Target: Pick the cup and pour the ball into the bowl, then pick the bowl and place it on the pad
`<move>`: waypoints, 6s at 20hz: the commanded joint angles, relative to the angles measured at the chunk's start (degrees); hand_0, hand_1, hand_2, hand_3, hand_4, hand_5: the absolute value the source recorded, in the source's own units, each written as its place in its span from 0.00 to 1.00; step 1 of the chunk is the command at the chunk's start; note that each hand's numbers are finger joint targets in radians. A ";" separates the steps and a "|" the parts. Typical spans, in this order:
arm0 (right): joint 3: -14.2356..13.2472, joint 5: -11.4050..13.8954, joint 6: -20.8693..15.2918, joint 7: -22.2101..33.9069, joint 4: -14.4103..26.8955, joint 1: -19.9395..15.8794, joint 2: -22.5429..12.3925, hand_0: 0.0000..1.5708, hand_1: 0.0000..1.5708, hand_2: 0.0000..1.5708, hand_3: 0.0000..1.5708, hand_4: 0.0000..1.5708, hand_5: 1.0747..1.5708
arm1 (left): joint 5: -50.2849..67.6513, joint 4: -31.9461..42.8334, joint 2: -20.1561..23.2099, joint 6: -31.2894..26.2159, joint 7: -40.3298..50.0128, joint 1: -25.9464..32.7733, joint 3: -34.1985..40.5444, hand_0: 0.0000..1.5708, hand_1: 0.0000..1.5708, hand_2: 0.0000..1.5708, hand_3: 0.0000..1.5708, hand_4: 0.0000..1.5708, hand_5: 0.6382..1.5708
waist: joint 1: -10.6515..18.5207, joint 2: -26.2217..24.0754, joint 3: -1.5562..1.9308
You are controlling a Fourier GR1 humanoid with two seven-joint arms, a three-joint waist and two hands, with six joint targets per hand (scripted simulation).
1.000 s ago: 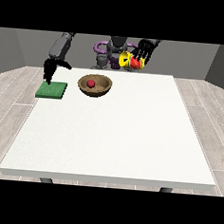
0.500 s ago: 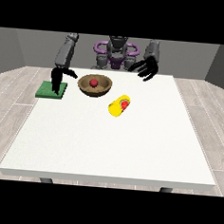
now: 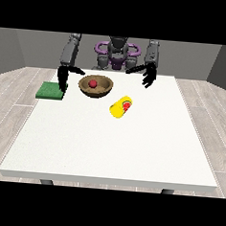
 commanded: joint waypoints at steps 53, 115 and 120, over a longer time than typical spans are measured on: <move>3.12 1.82 -11.25 26.76 2.17 -7.55 -3.85 1.00 1.00 1.00 1.00 0.68 0.98 | 7.96 0.21 8.62 -6.29 -4.21 7.65 5.45 0.00 0.00 0.00 0.00 0.00 1.00 | -2.01 -6.67 0.03; -9.59 0.08 3.87 8.97 24.97 -13.07 -40.57 0.00 0.00 0.24 0.14 0.00 0.81 | 2.29 -37.15 4.71 -1.76 9.65 7.09 -4.51 0.00 0.00 0.00 0.00 0.00 0.99 | 2.24 18.16 0.10; -9.64 -0.18 6.45 11.40 25.85 -12.57 -41.50 0.00 0.00 0.21 0.15 0.00 0.85 | 3.20 -37.52 4.40 -3.02 9.40 10.56 -5.24 0.00 0.00 0.00 0.00 0.00 1.00 | 2.32 15.12 0.08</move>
